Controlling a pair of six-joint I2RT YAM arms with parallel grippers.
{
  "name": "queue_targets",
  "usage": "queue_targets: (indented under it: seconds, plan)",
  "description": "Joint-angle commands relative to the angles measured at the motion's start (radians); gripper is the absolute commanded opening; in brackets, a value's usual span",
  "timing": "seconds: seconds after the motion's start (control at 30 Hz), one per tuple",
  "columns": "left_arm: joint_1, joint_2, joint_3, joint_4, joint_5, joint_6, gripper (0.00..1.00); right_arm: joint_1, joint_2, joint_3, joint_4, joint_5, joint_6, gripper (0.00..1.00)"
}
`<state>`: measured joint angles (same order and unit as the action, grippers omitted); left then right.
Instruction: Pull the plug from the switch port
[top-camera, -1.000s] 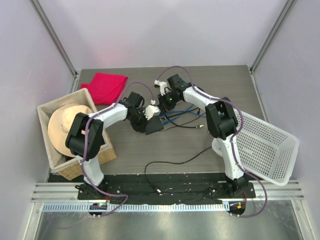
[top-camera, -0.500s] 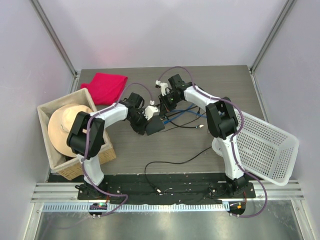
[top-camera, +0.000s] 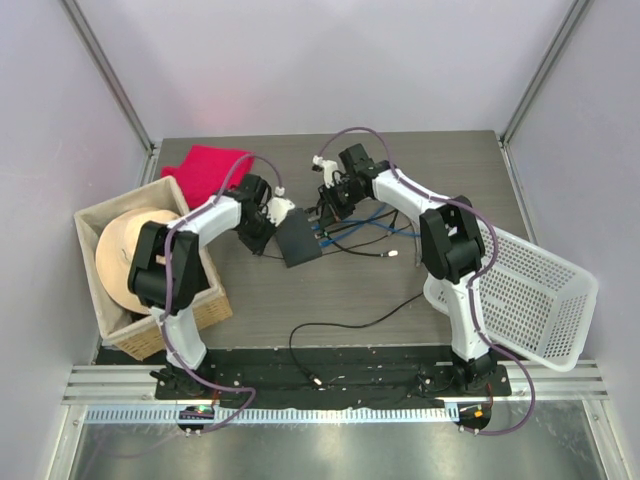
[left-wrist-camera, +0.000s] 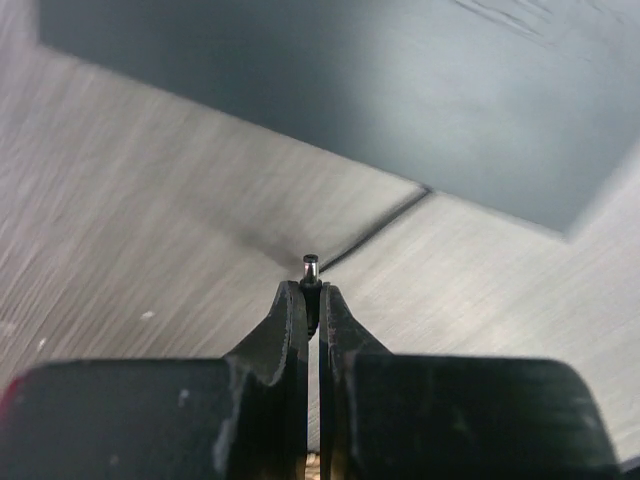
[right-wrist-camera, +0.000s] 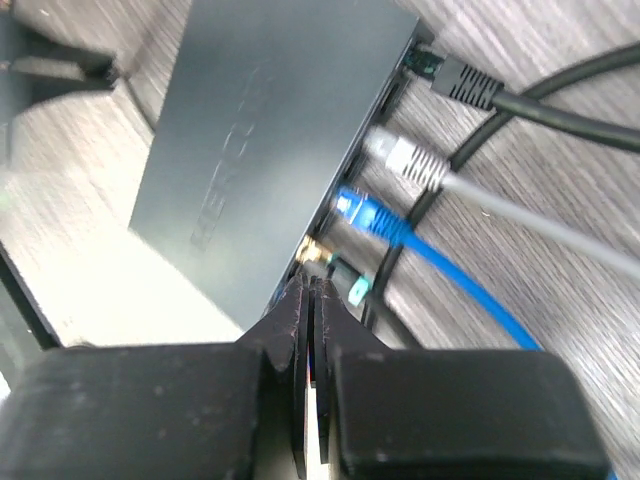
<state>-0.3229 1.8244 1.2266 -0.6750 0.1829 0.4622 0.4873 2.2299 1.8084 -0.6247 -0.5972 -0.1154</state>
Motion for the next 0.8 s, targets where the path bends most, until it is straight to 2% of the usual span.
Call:
queue_targets:
  seconds: [0.0, 0.03, 0.07, 0.13, 0.17, 0.27, 0.37, 0.43, 0.53, 0.63, 0.77]
  plan:
    - [0.016, 0.122, 0.196, -0.061, -0.151, -0.227, 0.1, 0.004, -0.092, 0.045, 0.019, 0.004, 0.033, 0.01]
    - [0.016, 0.154, 0.238, -0.084, -0.146, -0.253, 0.18, 0.005, -0.095, 0.045, 0.019, 0.004, 0.03, 0.01]
    - [0.018, 0.195, 0.317, -0.125, -0.137, -0.279, 0.35, 0.005, -0.101, 0.048, 0.02, 0.01, 0.028, 0.01]
    - [0.016, 0.216, 0.378, -0.133, -0.17, -0.345, 0.47, 0.004, -0.102, 0.054, 0.02, 0.025, 0.019, 0.01]
    - [0.016, 0.205, 0.416, -0.124, -0.215, -0.359, 0.58, 0.004, -0.102, 0.061, 0.02, 0.031, 0.016, 0.01]
    - [0.021, 0.179, 0.454, -0.078, -0.241, -0.395, 0.75, -0.004, -0.09, 0.084, 0.019, 0.057, 0.007, 0.01]
    - [0.042, 0.177, 0.497, -0.099, -0.195, -0.447, 0.76, -0.027, -0.053, 0.11, 0.019, 0.097, 0.002, 0.01]
    - [0.07, 0.2, 0.517, -0.126, -0.047, -0.486, 0.75, -0.042, -0.02, 0.124, 0.02, 0.132, -0.006, 0.01]
    - [0.076, 0.231, 0.505, -0.129, 0.024, -0.499, 0.73, -0.068, 0.014, 0.128, 0.011, 0.206, -0.047, 0.01]
    - [0.076, 0.28, 0.508, -0.139, 0.061, -0.496, 0.64, -0.087, 0.027, 0.108, 0.002, 0.252, -0.093, 0.02]
    - [0.082, 0.335, 0.536, -0.175, 0.102, -0.505, 0.58, -0.096, 0.025, 0.056, 0.005, 0.309, -0.13, 0.01]
